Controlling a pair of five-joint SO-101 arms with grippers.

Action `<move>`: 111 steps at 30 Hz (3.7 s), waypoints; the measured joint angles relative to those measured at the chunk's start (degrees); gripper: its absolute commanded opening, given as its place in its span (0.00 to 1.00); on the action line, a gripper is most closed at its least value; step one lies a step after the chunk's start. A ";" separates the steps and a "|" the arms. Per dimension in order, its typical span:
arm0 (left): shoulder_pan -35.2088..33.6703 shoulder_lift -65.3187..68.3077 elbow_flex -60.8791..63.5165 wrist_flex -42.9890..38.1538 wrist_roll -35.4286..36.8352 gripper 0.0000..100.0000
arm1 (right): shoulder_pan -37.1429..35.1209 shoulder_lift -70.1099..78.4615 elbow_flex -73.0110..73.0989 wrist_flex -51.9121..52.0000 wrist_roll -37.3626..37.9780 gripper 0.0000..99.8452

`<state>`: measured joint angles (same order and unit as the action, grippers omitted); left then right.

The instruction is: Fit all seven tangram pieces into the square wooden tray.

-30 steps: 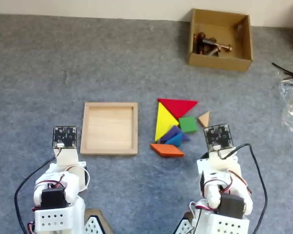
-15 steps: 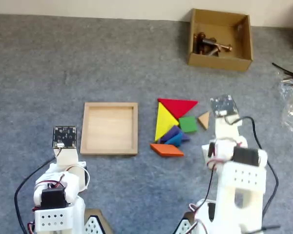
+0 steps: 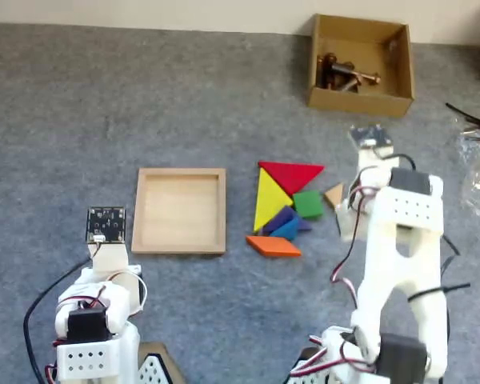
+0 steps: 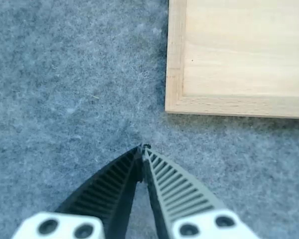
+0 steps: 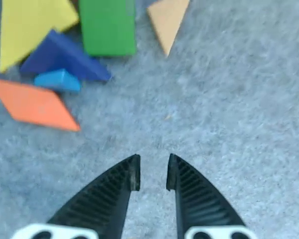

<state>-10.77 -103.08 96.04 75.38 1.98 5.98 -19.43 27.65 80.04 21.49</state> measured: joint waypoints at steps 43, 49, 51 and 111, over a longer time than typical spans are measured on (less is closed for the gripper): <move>0.00 0.00 0.00 0.00 0.00 0.00 | -16.53 45.19 -44.75 -1.32 23.38 0.22; 0.00 0.00 0.00 0.00 0.00 0.00 | -20.66 48.18 -48.44 -1.32 27.08 0.22; 0.00 0.00 0.00 0.00 0.00 0.00 | -21.63 48.79 -48.44 -1.32 29.45 0.22; 0.00 0.00 0.00 0.00 0.00 0.00 | -20.48 65.58 -54.07 -2.73 38.42 0.22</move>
<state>-10.77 -103.08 96.04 75.38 1.98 -14.51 46.15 -26.42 77.32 59.91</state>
